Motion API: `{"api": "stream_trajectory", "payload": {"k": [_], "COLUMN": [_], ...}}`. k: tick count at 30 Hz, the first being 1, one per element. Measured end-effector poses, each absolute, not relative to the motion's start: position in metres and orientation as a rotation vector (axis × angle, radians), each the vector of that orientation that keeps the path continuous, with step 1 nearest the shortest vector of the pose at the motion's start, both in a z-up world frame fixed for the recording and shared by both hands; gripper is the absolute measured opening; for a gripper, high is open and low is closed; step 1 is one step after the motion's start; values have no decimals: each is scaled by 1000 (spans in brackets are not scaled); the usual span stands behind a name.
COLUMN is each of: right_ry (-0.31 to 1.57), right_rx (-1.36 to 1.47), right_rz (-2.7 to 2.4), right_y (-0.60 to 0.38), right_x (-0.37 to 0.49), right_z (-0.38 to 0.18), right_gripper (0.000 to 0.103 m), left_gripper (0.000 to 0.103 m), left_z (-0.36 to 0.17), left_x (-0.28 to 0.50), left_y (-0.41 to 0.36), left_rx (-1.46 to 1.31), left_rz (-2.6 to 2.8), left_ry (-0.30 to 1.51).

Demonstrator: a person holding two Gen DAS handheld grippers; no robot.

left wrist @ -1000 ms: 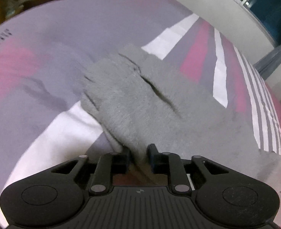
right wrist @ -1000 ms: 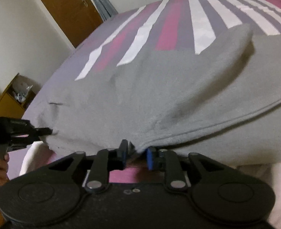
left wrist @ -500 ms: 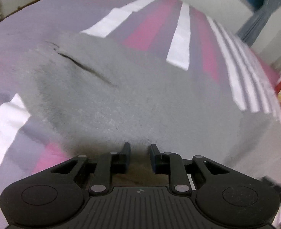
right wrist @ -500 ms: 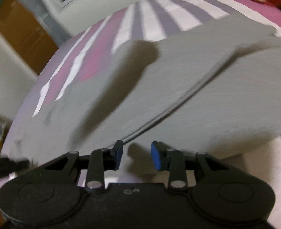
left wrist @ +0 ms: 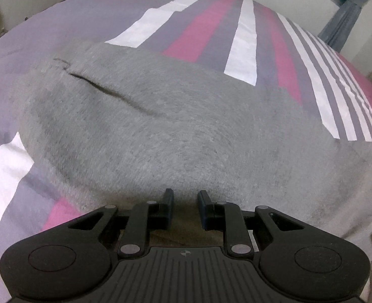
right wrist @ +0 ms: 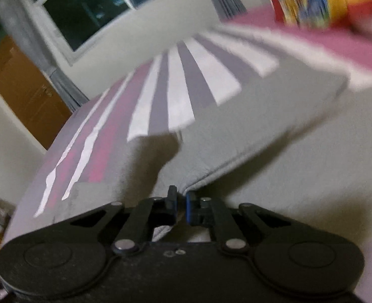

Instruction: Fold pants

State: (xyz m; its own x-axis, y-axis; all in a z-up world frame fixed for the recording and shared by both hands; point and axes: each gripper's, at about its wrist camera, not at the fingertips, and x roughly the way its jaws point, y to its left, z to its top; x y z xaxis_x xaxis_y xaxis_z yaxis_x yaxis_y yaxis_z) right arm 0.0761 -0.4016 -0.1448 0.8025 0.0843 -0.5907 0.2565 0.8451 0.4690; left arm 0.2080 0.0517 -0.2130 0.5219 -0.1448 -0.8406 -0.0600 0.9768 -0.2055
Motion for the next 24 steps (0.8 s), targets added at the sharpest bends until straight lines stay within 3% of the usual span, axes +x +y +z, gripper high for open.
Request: {"api": "stream_trajectory", "payload": {"k": [4, 10, 14, 20, 22, 24], "right_ry": [636, 787, 749, 708, 710, 719], "right_rx": [517, 526, 561, 644, 665, 662], "right_rz": [-110, -148, -126, -154, -164, -162], "right_y": [-392, -393, -404, -445, -458, -466], "right_x": [33, 28, 27, 30, 35, 42], "right_z": [-133, -184, -171, -160, -163, -163], "right_gripper": [6, 8, 38, 42, 42, 41], "left_gripper": [22, 22, 22, 26, 45, 57], "left_z": [-213, -213, -202, -201, -201, -202], "left_x": [206, 203, 200, 197, 194, 191], "left_y": [50, 46, 39, 0, -12, -21], "left_rx": [-215, -186, -216, -178, -143, -116], "left_rz": [-55, -54, -44, -113, -117, -133], "left_ry": [1016, 1004, 1002, 1018, 1008, 1001]}}
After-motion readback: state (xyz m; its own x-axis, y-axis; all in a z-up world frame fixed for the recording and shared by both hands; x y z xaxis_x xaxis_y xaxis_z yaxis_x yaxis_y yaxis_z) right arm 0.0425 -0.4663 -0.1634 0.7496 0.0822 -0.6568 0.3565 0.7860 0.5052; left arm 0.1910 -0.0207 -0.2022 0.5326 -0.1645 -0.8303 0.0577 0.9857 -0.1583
